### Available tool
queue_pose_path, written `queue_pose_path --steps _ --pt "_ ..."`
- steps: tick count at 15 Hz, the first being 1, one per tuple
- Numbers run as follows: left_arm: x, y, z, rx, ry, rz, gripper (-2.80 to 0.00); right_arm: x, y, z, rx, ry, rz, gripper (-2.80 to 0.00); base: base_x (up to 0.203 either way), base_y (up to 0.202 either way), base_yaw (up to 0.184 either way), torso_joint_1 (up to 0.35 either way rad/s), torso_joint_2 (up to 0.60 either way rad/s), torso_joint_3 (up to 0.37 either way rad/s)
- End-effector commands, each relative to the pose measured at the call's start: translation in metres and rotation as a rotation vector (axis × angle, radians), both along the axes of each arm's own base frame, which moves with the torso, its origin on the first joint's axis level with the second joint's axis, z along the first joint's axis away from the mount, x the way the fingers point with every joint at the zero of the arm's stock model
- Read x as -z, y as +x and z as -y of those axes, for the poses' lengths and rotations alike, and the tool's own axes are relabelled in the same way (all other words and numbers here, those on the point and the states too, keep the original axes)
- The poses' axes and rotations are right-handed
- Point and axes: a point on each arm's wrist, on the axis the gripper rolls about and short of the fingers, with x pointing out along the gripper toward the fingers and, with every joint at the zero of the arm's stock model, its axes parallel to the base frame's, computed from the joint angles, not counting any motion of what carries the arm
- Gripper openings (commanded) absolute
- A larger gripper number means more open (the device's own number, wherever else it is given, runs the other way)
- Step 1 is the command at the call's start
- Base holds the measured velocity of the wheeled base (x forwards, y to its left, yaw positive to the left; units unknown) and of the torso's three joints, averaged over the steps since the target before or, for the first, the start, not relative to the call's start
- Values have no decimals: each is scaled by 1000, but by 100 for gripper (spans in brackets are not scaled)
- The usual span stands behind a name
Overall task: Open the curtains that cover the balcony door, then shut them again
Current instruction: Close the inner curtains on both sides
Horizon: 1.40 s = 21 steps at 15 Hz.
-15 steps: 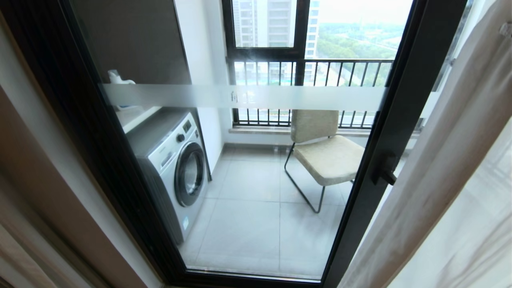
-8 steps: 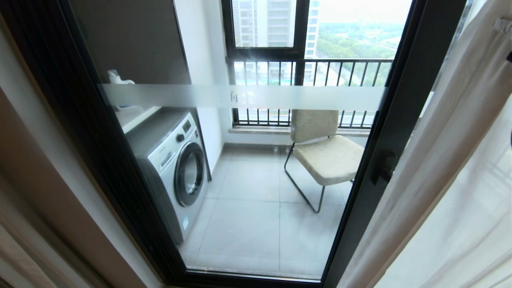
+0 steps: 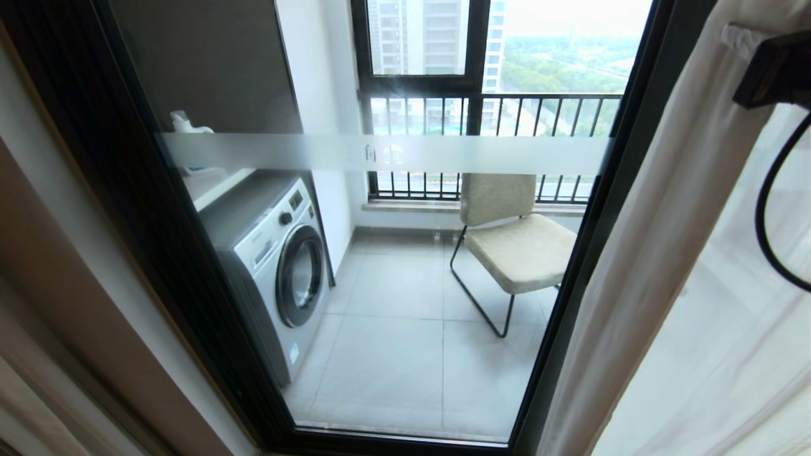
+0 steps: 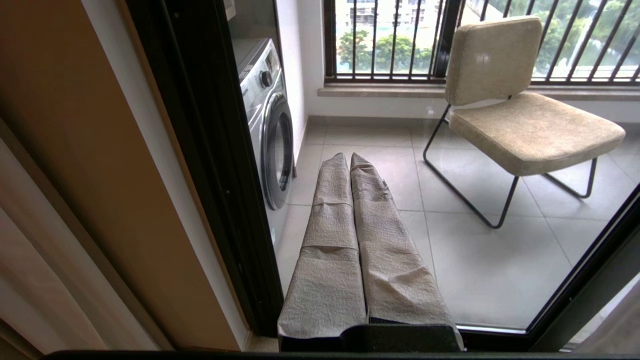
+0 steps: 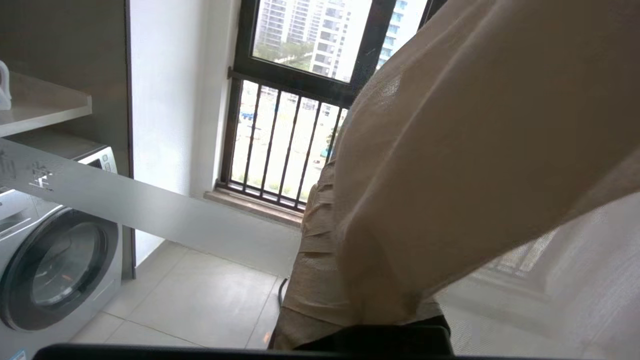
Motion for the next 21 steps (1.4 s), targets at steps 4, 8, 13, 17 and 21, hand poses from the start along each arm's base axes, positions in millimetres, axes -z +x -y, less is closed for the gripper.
queue_pose_path --steps 4,8,13,17,21 --pt "0 0 0 -1 0 1 -280 4 30 -54 -7 -15 -25 -280 0 0 0 0 0 0" --pt "0 0 0 -1 0 1 -280 3 51 -95 -40 -48 -14 -280 0 0 0 0 0 0" --pt "0 0 0 -1 0 2 -280 6 62 -142 -100 -84 -1 -280 0 0 0 0 0 0" --pt "0 0 0 -1 0 1 -280 17 61 -174 -167 -115 -12 -280 0 0 0 0 0 0" --pt "0 0 0 -1 0 1 -280 25 58 -197 -219 -129 -21 -280 0 0 0 0 0 0"
